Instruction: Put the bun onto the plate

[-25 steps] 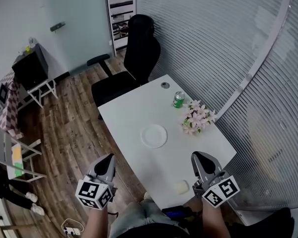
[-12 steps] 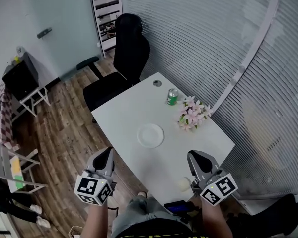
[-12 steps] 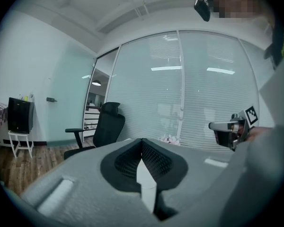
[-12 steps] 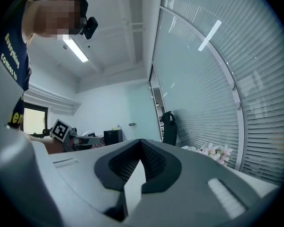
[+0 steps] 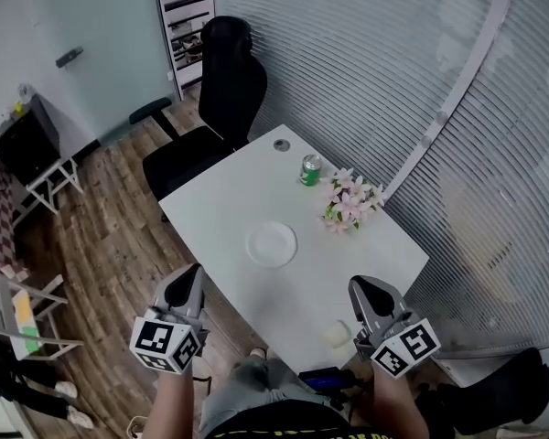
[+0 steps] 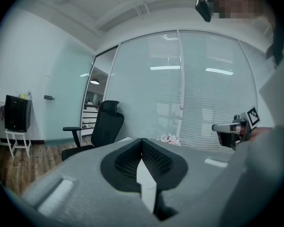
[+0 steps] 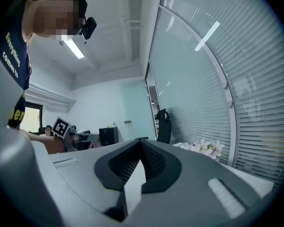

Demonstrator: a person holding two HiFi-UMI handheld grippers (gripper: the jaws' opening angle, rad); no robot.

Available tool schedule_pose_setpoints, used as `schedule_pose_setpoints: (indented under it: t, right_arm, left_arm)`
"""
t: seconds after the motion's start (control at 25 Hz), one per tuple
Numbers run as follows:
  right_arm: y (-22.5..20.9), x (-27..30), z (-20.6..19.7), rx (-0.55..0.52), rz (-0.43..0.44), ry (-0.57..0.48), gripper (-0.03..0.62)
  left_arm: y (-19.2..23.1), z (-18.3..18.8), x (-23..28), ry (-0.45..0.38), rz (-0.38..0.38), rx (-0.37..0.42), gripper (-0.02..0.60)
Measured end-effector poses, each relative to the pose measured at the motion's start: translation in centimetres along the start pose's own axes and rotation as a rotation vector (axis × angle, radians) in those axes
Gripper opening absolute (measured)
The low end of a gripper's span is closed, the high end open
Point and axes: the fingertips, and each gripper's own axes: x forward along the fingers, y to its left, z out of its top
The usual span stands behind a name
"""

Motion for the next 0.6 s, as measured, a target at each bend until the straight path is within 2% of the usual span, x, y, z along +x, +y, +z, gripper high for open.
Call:
schedule_pose_setpoints:
  t: [0.28, 0.6]
  right_arm:
    - [-0.5, -0.5, -1.0, 0.005, -0.033, 0.019, 0.008]
    - [-2.6, -2.0, -4.7, 0.041, -0.12, 0.096, 0.017]
  left_arm:
    - [-0.3, -0.8, 0.5, 0.014, -0.025, -0.006, 0.003]
    - [-1.1, -0.8, 0.8, -0.01, -0.022, 0.056, 0.003]
